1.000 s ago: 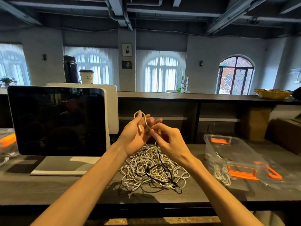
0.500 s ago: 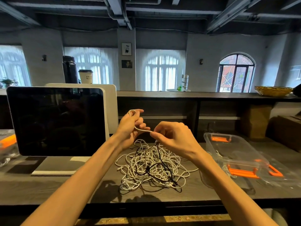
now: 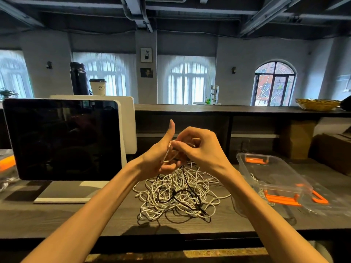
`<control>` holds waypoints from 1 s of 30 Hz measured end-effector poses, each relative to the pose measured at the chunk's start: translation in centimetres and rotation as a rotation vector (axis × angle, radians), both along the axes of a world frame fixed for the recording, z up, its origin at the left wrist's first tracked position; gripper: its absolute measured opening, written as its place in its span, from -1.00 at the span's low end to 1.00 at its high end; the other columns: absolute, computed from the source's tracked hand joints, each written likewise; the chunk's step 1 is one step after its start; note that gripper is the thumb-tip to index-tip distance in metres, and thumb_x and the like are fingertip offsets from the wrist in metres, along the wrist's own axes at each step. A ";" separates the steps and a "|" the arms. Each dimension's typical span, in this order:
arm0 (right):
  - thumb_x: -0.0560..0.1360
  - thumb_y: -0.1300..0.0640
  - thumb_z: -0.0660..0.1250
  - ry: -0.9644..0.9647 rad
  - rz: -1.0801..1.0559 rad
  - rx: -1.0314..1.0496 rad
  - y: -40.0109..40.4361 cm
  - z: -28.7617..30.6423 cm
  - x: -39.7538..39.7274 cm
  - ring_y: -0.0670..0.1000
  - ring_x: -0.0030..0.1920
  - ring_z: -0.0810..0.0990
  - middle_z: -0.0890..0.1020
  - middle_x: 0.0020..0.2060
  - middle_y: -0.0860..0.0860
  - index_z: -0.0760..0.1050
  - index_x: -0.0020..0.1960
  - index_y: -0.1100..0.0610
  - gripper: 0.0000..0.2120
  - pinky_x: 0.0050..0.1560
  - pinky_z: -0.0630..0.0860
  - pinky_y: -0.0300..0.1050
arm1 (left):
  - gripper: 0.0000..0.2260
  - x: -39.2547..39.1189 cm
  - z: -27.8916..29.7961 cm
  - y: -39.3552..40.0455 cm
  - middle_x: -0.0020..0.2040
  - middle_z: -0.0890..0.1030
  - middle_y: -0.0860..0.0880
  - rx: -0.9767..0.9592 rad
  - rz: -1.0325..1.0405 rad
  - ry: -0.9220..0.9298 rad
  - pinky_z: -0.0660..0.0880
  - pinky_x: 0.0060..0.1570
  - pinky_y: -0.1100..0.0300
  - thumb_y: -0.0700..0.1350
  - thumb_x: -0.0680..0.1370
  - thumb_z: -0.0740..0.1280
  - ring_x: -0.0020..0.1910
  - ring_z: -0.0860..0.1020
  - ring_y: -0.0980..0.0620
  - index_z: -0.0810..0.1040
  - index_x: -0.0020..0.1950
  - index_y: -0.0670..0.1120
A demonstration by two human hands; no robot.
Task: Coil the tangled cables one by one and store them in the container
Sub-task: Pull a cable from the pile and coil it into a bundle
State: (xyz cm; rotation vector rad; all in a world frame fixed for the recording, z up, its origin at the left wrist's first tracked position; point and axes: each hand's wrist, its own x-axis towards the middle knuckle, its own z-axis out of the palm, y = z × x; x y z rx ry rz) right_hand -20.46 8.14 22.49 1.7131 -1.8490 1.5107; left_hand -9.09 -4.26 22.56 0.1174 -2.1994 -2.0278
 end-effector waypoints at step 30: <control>0.68 0.04 0.27 -0.195 -0.033 0.002 -0.4 -2.5 2.1 0.01 -0.38 0.67 0.65 -0.32 0.02 0.51 0.06 0.10 -0.86 -0.38 0.64 -0.03 | -0.53 -1.4 -1.0 0.3 -0.52 0.36 -0.02 -0.011 0.562 0.453 0.31 -0.55 0.27 0.11 0.72 0.08 -0.59 0.32 0.08 0.57 -0.04 -0.23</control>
